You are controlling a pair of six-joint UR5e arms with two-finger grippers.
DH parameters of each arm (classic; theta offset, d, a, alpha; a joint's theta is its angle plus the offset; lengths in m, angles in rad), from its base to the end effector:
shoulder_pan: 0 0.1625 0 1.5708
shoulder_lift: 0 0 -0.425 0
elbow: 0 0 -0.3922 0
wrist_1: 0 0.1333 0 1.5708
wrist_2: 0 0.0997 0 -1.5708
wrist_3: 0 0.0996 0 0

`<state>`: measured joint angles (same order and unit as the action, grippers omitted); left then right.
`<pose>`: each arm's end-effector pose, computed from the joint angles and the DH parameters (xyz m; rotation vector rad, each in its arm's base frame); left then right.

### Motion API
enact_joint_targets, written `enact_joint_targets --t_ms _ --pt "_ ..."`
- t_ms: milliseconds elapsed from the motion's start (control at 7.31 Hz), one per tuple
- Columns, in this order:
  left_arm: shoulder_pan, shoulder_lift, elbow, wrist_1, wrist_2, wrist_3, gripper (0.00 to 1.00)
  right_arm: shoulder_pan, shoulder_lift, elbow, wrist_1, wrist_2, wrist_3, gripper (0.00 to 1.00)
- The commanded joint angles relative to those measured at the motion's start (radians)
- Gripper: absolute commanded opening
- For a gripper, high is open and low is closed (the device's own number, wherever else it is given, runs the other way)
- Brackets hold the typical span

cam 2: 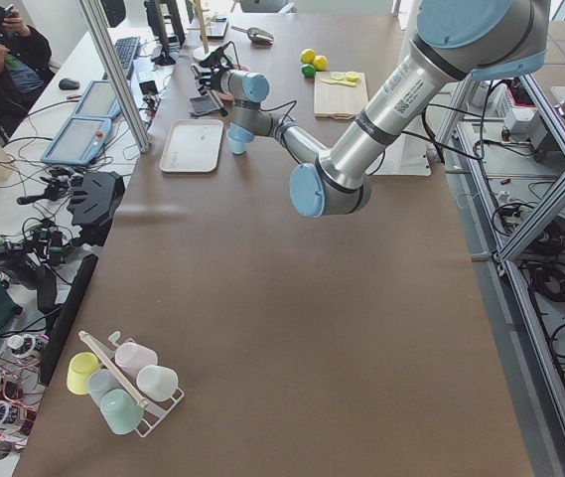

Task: Mash ice and strawberries in cup
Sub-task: 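Position the pestle tip above the light-blue cup with the left gripper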

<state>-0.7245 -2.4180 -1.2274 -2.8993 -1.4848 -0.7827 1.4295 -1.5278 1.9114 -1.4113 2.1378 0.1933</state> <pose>0.4542 -0.5914 0.1326 1.3001 1.2900 -0.0340 0.0071 -0.5169 0.4607 0.4286 -0.6327 -0.1045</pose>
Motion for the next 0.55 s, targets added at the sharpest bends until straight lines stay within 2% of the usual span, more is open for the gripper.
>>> enact_joint_targets --t_ms 0,410 --pt "0.026 0.008 0.013 0.000 0.001 0.000 0.00 0.002 -0.002 0.001 0.002 -0.006 0.000 1.00" --pt "0.055 0.019 0.012 -0.005 0.004 0.000 0.00 0.006 -0.017 0.003 0.011 -0.007 0.000 1.00"
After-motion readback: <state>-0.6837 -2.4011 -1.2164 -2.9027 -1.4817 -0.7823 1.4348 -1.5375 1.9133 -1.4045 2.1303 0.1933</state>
